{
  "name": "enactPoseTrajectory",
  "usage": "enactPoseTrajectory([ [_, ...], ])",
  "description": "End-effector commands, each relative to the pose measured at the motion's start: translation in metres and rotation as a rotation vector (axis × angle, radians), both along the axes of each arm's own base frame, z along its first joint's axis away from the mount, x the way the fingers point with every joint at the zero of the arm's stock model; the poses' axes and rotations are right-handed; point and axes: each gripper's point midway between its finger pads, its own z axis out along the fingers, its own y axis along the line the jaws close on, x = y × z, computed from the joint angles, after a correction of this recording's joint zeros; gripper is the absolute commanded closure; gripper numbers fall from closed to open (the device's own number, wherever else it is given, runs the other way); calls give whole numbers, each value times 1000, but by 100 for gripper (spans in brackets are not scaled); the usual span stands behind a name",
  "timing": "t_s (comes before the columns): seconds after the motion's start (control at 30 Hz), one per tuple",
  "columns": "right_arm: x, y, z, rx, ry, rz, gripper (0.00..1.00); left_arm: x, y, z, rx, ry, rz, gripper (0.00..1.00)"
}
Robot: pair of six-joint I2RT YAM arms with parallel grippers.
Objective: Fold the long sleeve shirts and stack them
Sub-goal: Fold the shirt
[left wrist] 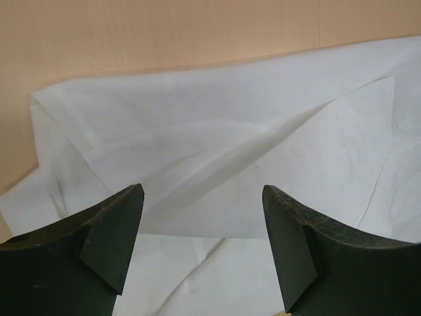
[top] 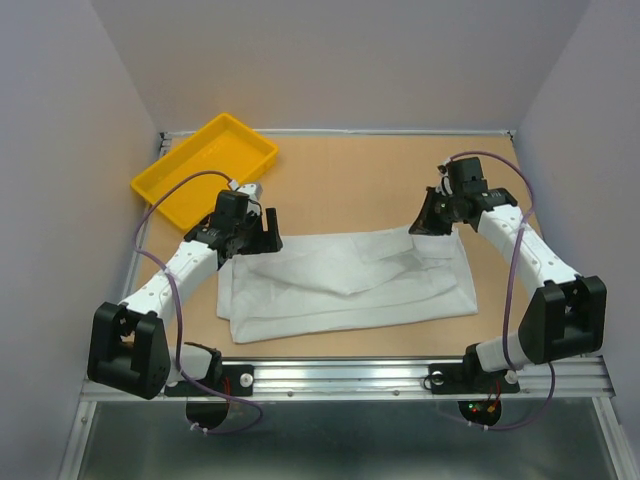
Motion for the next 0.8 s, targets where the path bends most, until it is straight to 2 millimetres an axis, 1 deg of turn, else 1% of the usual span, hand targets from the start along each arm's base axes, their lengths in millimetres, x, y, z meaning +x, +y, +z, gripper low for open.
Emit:
enactPoseTrajectory([
  [0.0, -11, -28, -19, -129, 63, -110, 99, 1, -2, 4, -13, -24, -24, 16],
  [0.1, -9, -44, -18, -198, 48, -163, 99, 1, -2, 0, -8, -13, -21, 16],
  [0.2, -9, -50, -18, -219, 42, -190, 99, 3, 0, -4, 4, -3, -5, 16],
  [0.37, -16, -54, -29, -233, 84, -203, 100, 6, 5, -12, 25, 11, 36, 16],
  [0.43, -18, -58, -34, -251, 94, -214, 99, 7, 11, -17, 48, 17, 59, 16],
  [0.57, -24, -65, -43, -277, 117, -226, 99, 7, 18, -30, 69, 42, 112, 16],
  [0.63, -27, -66, -47, -280, 131, -226, 99, 8, 20, -33, 70, 42, 128, 17],
  [0.77, -29, -66, -53, -285, 148, -223, 99, 8, 25, -46, 80, 76, 162, 17],
])
